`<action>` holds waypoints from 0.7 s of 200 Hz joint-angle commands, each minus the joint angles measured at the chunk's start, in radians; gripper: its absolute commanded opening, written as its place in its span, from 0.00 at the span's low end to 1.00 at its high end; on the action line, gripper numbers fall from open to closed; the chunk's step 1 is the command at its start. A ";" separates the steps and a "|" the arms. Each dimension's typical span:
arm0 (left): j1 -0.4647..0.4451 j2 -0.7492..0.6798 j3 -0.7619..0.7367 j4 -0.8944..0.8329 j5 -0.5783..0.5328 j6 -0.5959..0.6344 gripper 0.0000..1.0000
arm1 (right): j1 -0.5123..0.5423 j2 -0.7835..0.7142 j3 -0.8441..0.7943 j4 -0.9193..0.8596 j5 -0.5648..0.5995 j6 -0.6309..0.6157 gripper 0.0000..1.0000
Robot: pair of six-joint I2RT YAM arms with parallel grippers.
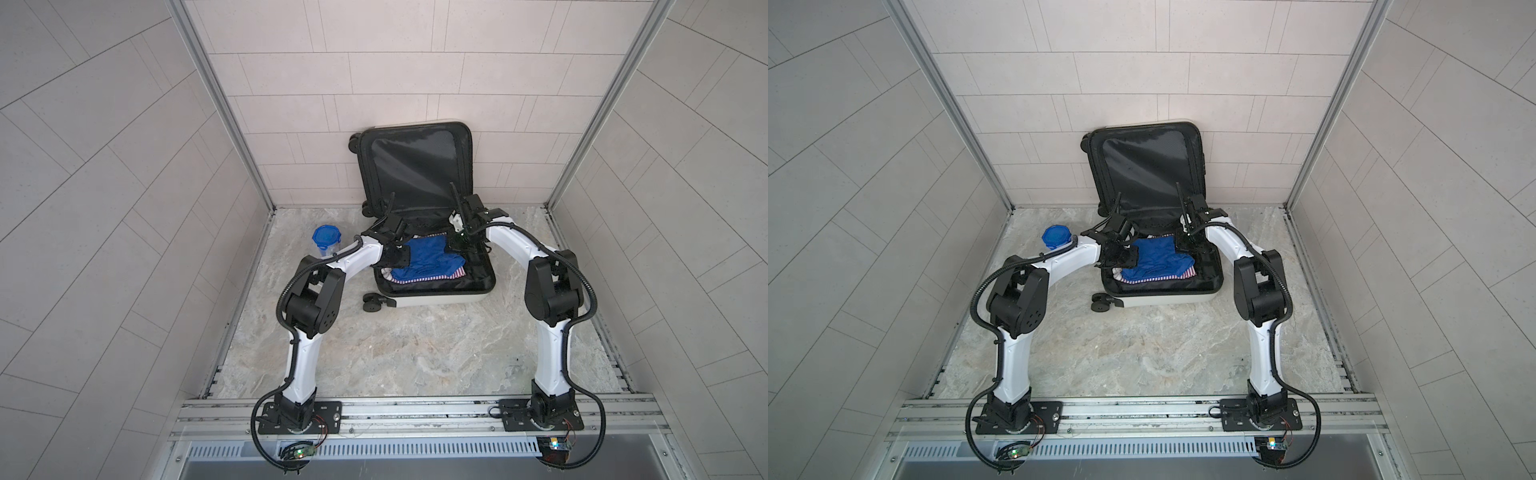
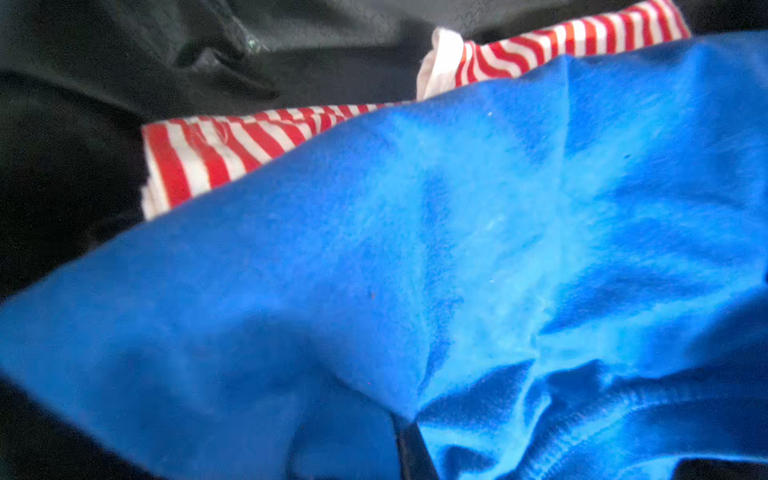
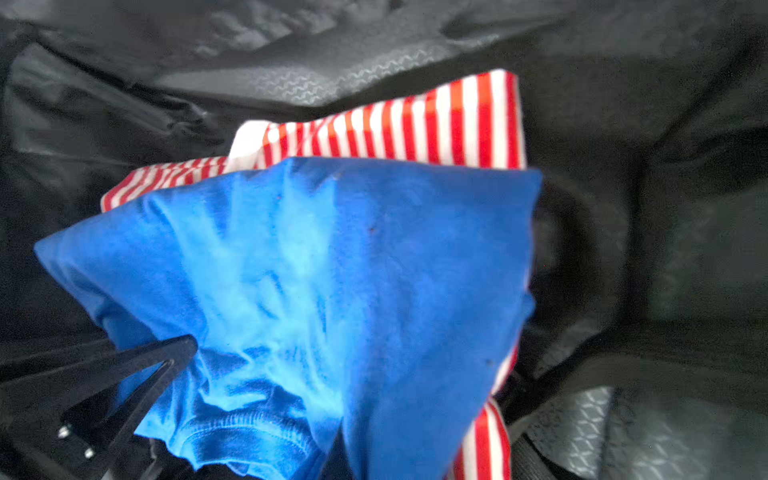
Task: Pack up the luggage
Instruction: 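Lower the blue cloth onto the striped bag and open both grippers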
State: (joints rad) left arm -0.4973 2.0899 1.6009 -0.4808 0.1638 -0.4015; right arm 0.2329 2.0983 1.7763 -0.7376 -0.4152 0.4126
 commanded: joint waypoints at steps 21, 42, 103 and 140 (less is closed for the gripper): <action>0.010 0.023 0.012 -0.053 -0.031 0.012 0.14 | -0.028 0.007 -0.017 -0.003 0.035 -0.013 0.36; 0.012 0.005 0.001 -0.054 -0.042 0.012 0.31 | -0.035 -0.008 -0.021 -0.003 0.035 -0.015 0.46; 0.013 -0.063 0.007 -0.094 -0.082 0.028 0.58 | -0.053 -0.089 -0.024 -0.021 0.060 -0.029 0.60; 0.014 -0.107 0.021 -0.142 -0.131 0.039 0.62 | -0.063 -0.149 -0.025 -0.038 0.088 -0.036 0.64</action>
State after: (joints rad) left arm -0.4957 2.0571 1.6020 -0.5438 0.1028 -0.3847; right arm 0.1833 2.0338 1.7515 -0.7490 -0.3645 0.3912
